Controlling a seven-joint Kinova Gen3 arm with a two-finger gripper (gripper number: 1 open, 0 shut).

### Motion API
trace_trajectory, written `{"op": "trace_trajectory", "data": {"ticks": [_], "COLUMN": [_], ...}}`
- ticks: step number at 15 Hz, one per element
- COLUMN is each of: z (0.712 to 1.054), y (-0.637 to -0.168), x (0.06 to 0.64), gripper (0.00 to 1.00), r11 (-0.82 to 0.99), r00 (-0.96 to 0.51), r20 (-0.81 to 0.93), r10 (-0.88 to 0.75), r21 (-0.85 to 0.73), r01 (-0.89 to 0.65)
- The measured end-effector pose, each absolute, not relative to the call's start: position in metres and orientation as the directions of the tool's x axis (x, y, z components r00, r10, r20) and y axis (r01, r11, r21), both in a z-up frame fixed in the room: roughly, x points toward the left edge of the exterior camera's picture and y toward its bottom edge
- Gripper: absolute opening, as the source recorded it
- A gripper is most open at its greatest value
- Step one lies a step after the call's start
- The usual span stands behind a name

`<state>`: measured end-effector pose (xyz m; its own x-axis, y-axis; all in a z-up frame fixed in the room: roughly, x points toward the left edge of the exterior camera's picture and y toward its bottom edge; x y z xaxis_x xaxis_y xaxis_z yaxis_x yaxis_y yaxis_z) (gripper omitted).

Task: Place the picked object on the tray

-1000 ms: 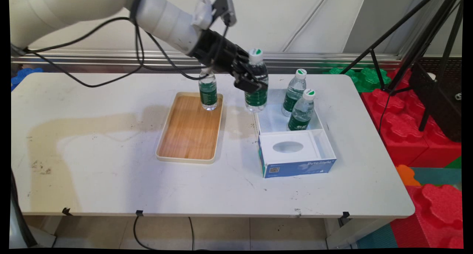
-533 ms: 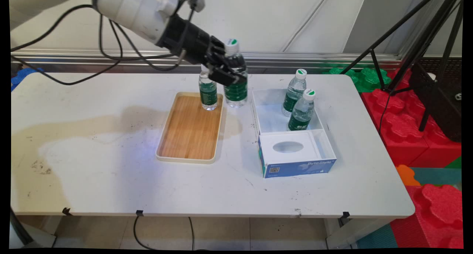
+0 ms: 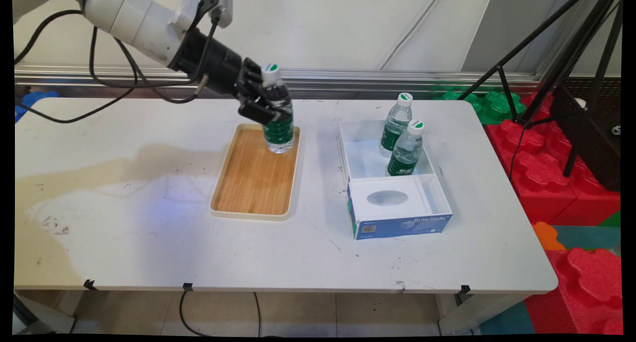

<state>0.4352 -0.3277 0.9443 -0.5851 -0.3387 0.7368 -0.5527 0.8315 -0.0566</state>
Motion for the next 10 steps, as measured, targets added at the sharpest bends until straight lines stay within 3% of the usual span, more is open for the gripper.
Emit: {"op": "trace_trajectory", "data": {"ticks": [10], "z": [0.882], "y": [-0.345], "x": [0.465], "gripper": [0.00], "r11": [0.816], "r00": [-0.615], "r20": [0.692], "r10": [-0.378], "r21": [-0.065], "r01": [-0.574]}}
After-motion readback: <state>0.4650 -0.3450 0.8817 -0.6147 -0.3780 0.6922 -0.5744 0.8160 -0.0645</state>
